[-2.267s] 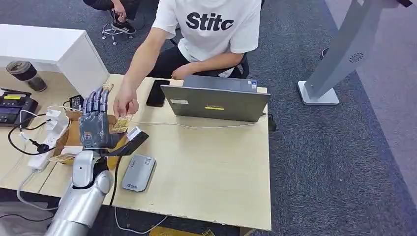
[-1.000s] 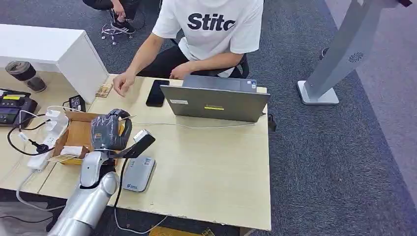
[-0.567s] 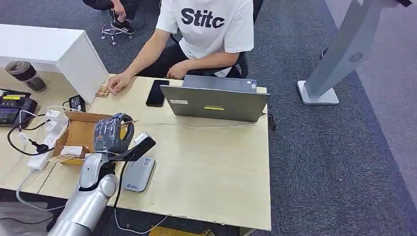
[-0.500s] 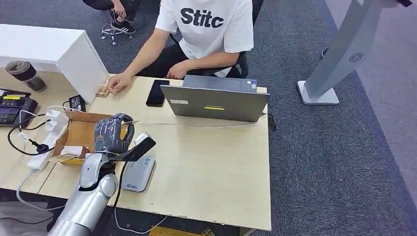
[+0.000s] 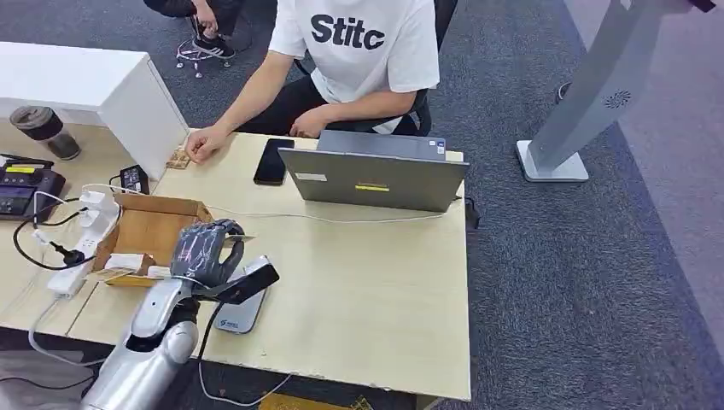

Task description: Pass the card to the sensor for recognition and then transmit it.

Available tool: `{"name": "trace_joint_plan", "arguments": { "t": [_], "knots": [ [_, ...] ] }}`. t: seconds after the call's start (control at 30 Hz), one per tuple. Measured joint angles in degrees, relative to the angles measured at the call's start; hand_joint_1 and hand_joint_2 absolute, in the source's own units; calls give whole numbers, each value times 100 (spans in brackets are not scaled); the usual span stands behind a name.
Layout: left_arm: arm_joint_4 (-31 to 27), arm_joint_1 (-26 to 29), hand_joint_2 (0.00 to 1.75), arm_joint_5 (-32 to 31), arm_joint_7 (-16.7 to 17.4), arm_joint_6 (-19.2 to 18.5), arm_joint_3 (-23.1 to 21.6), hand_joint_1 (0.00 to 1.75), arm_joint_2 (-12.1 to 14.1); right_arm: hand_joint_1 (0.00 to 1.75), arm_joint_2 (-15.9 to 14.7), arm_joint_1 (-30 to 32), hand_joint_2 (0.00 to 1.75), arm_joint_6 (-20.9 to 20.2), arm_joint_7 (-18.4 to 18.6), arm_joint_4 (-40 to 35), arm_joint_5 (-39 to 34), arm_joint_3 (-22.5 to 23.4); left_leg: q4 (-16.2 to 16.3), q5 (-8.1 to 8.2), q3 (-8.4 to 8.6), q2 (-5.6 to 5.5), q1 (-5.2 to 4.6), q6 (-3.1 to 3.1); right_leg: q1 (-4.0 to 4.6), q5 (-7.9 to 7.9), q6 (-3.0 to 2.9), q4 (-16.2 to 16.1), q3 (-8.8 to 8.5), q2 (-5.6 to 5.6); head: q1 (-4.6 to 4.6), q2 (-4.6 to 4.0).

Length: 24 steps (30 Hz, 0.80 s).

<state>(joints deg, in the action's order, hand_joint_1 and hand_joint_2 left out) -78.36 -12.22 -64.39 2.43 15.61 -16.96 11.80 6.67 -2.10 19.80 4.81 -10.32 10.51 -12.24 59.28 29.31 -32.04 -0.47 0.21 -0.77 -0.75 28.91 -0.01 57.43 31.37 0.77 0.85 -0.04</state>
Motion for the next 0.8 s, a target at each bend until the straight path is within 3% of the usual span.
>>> {"name": "trace_joint_plan", "arguments": {
  "t": [0.8],
  "knots": [
    [-168,138,175,-2,7,-114,-199,175,122,0,0,-1,175,4,0,0,4,42,0,0,0,0,0,0,0,0,0,0,-1,0,0,0]
  ]
}}
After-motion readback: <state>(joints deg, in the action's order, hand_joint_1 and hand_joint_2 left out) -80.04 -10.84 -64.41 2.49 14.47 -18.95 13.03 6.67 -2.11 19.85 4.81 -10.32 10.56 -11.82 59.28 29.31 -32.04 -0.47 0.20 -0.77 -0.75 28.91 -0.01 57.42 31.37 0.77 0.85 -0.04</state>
